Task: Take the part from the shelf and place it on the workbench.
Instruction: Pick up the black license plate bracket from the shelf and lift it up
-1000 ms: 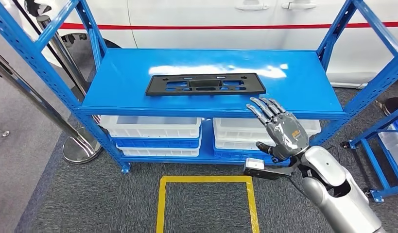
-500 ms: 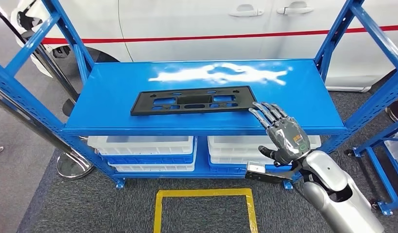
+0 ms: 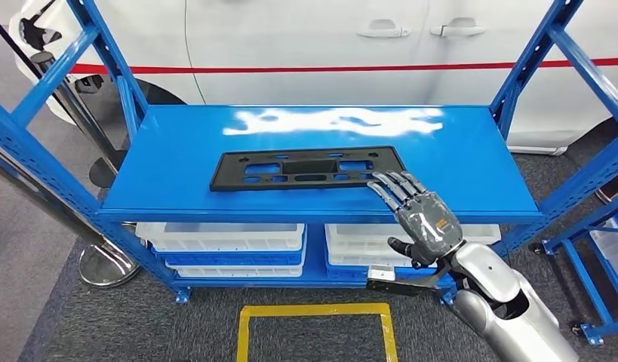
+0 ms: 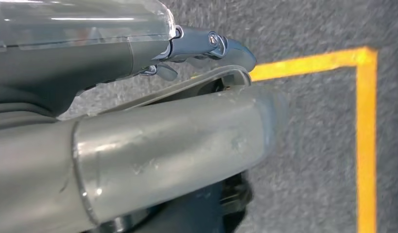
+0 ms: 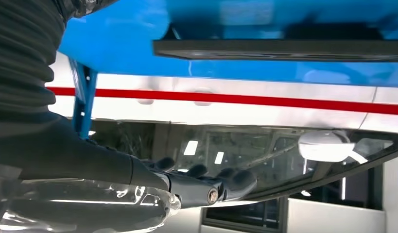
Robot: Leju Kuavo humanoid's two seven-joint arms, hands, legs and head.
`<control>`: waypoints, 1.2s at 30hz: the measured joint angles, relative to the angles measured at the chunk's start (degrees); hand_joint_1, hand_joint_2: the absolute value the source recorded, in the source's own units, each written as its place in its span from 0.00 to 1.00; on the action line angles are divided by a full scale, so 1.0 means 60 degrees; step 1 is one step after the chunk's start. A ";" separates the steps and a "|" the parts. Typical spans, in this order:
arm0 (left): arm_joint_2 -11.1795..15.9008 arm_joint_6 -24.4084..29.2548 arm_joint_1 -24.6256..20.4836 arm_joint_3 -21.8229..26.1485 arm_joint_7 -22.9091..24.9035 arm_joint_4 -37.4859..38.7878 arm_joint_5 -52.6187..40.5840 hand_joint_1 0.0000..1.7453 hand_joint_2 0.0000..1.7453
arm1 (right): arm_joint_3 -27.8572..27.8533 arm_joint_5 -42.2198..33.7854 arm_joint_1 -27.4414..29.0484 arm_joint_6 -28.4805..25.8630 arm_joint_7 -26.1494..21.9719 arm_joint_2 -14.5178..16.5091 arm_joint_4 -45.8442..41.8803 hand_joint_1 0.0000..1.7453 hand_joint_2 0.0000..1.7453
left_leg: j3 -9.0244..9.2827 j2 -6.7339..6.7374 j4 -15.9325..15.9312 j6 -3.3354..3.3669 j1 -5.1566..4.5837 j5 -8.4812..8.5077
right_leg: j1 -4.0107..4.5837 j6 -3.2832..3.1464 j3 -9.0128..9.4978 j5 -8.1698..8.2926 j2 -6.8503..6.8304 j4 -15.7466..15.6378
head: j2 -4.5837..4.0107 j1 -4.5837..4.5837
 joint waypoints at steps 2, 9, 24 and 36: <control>-0.0003 0.0016 -0.0016 0.0002 0.0012 0.0000 0.0002 0.00 0.00 | 0.0067 0.0039 0.0015 -0.0002 0.0015 0.0030 0.0064 0.00 1.00 | -0.0003 -0.0001 -0.0009 0.0047 -0.0012 -0.0008 | 0.0003 0.0025 -0.0558 -0.0541 0.0000 0.1091 | 0.0000 -0.0003; -0.0028 0.0047 -0.0022 -0.0003 0.0024 0.0000 -0.0022 0.00 0.00 | 0.0235 0.0117 -0.0063 0.0093 0.0019 0.0108 0.0198 0.00 1.00 | -0.0059 -0.0043 0.0326 -0.0116 -0.0058 -0.0293 | 0.0011 -0.0024 0.0069 0.0652 -0.0002 -0.0666 | 0.0000 -0.0005; -0.0032 0.0060 -0.0082 -0.0085 0.0067 0.0000 -0.0127 0.00 0.00 | 0.0888 0.0150 -0.0497 0.0332 0.0070 0.0408 0.0634 0.00 1.00 | -0.0445 -0.0015 0.0651 -0.0327 0.0036 -0.0099 | 0.0009 -0.0248 0.0331 0.0484 -0.0020 -0.0842 | 0.0000 -0.0007; -0.0057 0.0056 -0.0121 -0.0121 0.0136 0.0001 -0.0163 0.00 0.00 | 0.1214 0.0154 -0.0948 0.0557 0.0148 0.0556 0.1160 0.00 1.00 | -0.0096 -0.0017 0.0131 -0.0012 0.0021 -0.0120 | -0.0044 0.0055 -0.0844 -0.0052 -0.0025 0.1136 | 0.0000 0.0004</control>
